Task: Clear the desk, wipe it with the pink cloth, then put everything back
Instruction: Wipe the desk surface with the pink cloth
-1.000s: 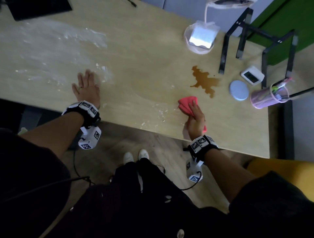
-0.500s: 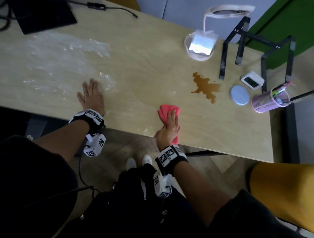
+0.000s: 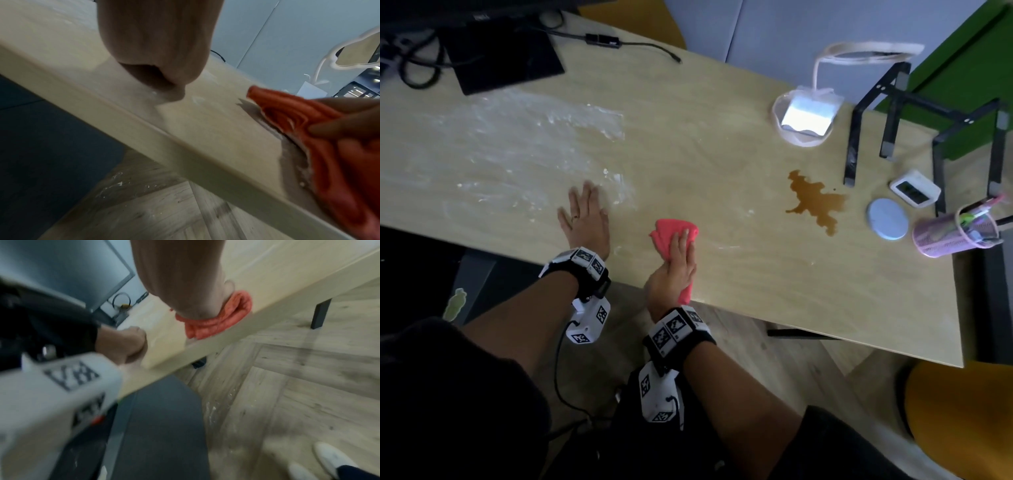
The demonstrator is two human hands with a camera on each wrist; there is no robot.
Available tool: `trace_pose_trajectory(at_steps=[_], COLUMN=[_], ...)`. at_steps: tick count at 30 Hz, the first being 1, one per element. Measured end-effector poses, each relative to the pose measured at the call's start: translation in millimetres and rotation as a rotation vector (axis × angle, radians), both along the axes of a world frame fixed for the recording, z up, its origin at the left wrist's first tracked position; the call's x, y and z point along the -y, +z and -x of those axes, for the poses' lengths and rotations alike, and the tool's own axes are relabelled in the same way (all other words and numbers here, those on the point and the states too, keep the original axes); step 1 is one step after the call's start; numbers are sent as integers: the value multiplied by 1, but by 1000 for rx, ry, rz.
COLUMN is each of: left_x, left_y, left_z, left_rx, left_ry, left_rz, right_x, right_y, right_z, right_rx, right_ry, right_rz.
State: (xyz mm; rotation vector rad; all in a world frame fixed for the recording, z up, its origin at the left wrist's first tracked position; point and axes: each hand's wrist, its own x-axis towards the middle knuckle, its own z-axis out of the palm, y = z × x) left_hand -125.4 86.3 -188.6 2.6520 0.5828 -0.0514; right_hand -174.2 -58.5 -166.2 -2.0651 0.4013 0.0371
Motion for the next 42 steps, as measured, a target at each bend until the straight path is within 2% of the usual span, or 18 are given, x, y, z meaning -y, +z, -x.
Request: trace_pose_trajectory(at_steps=[2, 4, 7, 9, 12, 13, 15, 17, 21, 25, 29, 34, 36, 38, 42], left_x=[1, 2, 3, 2, 1, 1, 1, 1, 2, 0, 0, 0, -1, -3, -9], left_y=[0, 1, 3, 2, 1, 1, 0, 0, 1, 2, 3, 5, 6, 7, 14], left_z=[1, 1, 0, 0, 0, 1, 1, 0, 1, 1, 0, -1, -1, 0, 4], left_rx=[9, 11, -1, -1, 9, 10, 11, 21, 11, -7, -1, -3, -3, 3, 36], left_ry=[5, 10, 20, 25, 25, 24, 30, 40, 47, 37, 32, 39, 33, 24, 20], left_rz=[-2, 2, 4, 6, 26, 26, 27, 24, 20, 30, 53, 68, 80, 107, 109], right_x=[2, 11, 45, 73, 120, 134, 143, 133, 90, 46, 48, 53, 58, 59, 39], right_y=[8, 21, 31, 31, 18, 13, -2, -8, -7, -9, -29, -28, -23, -23, -22], right_z=[-9, -27, -57, -73, -91, -92, -86, -81, -84, -78, -71, -51, -40, -26, 6], right_rx=[110, 176, 356, 399, 300, 272, 194, 104, 97, 145, 252, 156, 151, 189, 186], right_ry=[-19, -26, -44, -110, -211, -198, -95, -81, -68, 127, 375, 589, 664, 665, 513], right_rz=[-294, -373, -246, -145, 104, 185, 193, 244, 241, 124, 9, -106, -86, -63, -61])
